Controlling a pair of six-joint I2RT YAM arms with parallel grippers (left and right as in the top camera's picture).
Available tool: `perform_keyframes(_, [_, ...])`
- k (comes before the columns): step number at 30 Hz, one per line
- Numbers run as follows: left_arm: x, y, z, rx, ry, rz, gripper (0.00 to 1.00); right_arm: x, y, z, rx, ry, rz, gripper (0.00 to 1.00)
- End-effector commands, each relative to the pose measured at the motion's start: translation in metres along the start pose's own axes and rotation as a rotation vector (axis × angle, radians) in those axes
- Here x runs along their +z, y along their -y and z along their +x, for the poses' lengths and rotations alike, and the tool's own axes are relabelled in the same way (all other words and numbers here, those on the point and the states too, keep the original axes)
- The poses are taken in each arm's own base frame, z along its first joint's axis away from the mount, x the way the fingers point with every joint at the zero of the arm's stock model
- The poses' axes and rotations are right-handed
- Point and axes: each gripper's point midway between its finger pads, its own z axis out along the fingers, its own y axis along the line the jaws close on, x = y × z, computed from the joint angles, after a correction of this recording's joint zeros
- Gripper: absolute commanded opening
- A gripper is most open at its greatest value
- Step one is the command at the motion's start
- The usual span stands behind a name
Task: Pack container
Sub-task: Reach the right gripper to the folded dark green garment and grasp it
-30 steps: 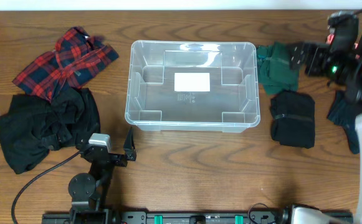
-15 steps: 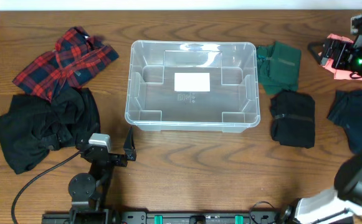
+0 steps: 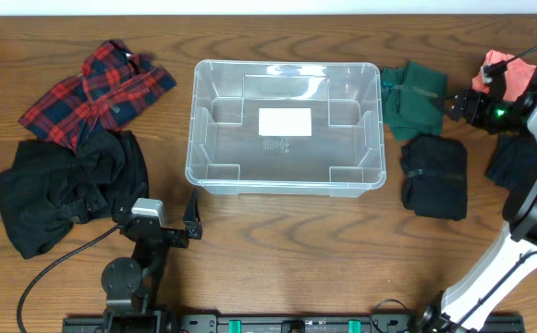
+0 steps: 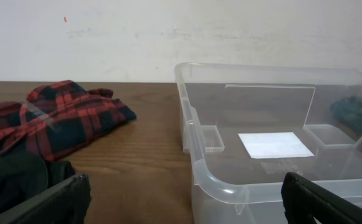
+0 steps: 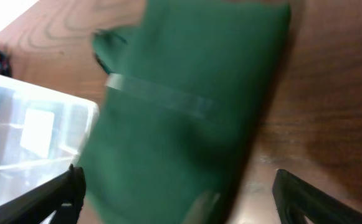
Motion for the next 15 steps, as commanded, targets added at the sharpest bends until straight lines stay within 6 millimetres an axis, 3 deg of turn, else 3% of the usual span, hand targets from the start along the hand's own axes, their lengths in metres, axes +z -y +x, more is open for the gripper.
perform_keyframes(1, [0.001,0.0,0.016,-0.009,-0.046,0.005,0.98,0.008,0.009,-0.002,0.038,0.013,-0.026,0.89])
perform_keyframes(8, [0.001,0.0,0.016,-0.009,-0.046,0.005,0.98,0.037,0.034,0.01,0.214,-0.004,-0.001,0.86])
perform_keyframes(15, [0.001,0.0,0.016,-0.009,-0.046,0.005,0.98,0.06,0.033,0.018,0.276,-0.039,0.052,0.78])
